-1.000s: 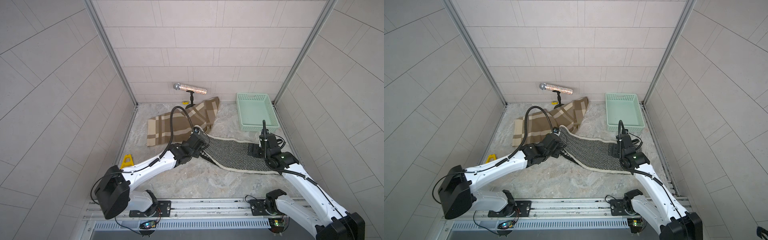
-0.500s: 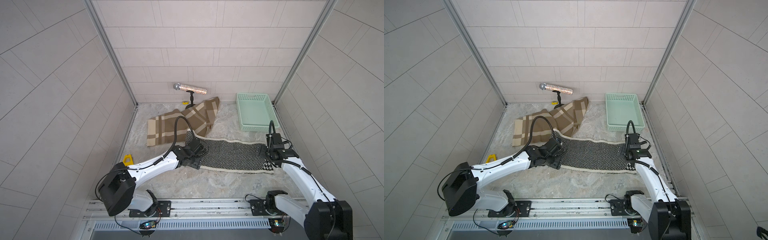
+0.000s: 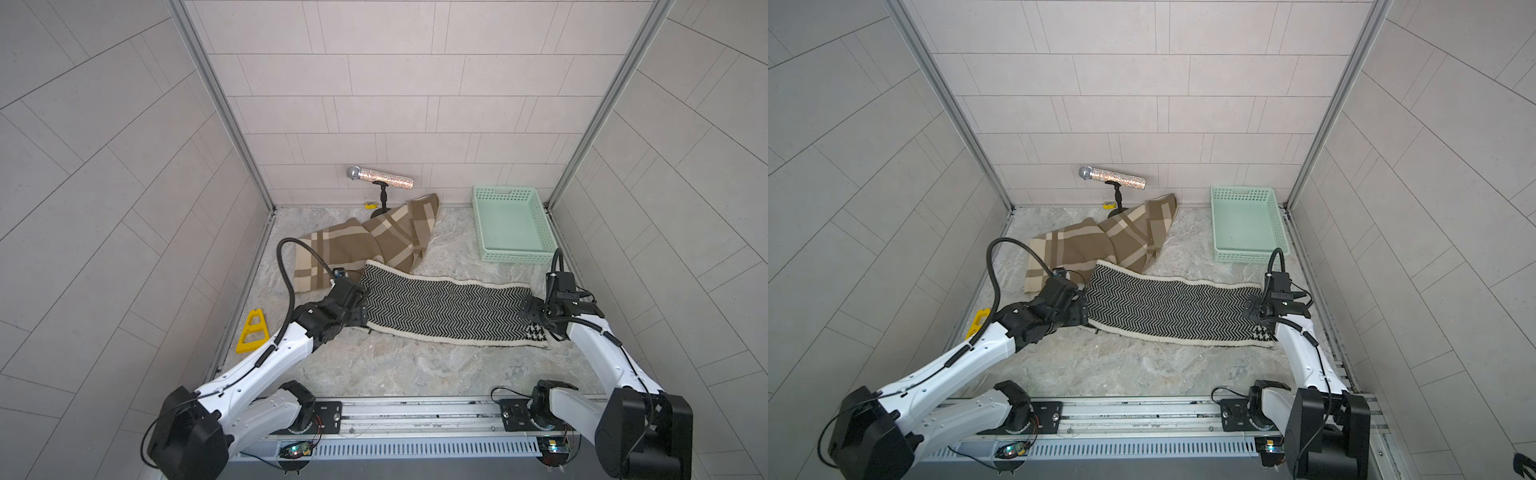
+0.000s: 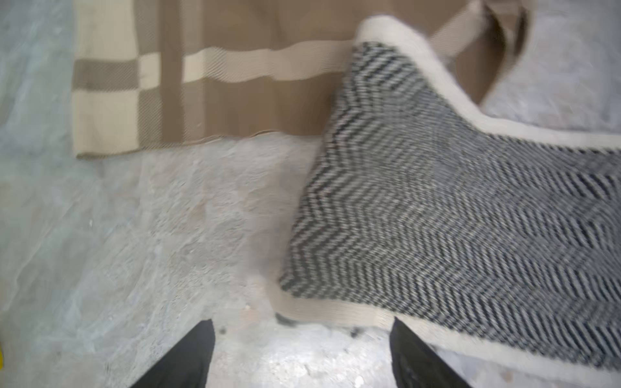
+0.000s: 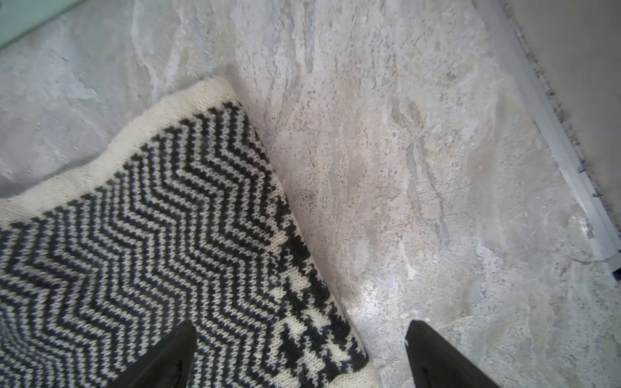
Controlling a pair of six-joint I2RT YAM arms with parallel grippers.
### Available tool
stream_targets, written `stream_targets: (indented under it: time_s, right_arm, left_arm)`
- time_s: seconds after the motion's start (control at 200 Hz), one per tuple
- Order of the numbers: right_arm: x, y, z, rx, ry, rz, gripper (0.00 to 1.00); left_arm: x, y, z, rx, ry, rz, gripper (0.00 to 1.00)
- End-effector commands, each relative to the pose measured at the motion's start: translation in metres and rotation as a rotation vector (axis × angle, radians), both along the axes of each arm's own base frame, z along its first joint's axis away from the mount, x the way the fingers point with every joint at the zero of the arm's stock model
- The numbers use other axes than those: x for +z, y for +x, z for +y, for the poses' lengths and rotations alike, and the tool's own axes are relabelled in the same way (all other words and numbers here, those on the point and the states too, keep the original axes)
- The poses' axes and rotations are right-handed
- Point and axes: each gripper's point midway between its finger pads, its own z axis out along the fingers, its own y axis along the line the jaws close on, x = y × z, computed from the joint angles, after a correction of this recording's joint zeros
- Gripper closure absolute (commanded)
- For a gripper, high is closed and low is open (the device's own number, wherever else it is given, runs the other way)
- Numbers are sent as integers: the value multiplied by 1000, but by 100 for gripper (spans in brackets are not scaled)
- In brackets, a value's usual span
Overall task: Roll up the scarf and place it into the basket
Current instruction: Flatten out the scarf at the center of the board.
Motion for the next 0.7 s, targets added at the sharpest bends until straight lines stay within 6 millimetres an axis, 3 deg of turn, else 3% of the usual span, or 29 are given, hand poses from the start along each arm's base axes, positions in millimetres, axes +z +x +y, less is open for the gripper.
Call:
stream_targets:
  time_s: [0.0, 0.095, 0.27, 0.45, 0.485, 0.535, 0.59, 0.646, 0.696]
  right_arm:
    - [-10, -7, -2, -23, 5, 29, 0]
    - [-14, -5, 0, -26, 22, 37, 0]
    - [-24, -2, -3, -57, 51, 75, 0]
    - [-50, -3, 2, -91, 157, 157, 1]
    - [-56, -7, 7, -87, 197, 186, 8]
    - [-55, 2, 10, -78, 231, 183, 27]
    - [-58, 4, 14, -73, 256, 191, 70]
    - [-54, 8, 11, -76, 250, 184, 99]
    - [-45, 13, 5, -87, 229, 166, 100]
  left_arm:
    - [-5, 6, 18, 135, -110, -25, 15]
    - [-11, 7, 24, 166, -156, -23, 15]
    - [-20, 14, 17, 159, -207, -12, 14]
    - [-27, 20, 14, 159, -214, 0, 11]
    - [-28, 20, 15, 163, -212, 3, 11]
    - [-29, 20, 18, 172, -208, 4, 11]
    - [-29, 20, 20, 178, -206, 4, 11]
    - [-28, 21, 21, 179, -206, 2, 11]
    - [-27, 21, 23, 182, -195, 2, 11]
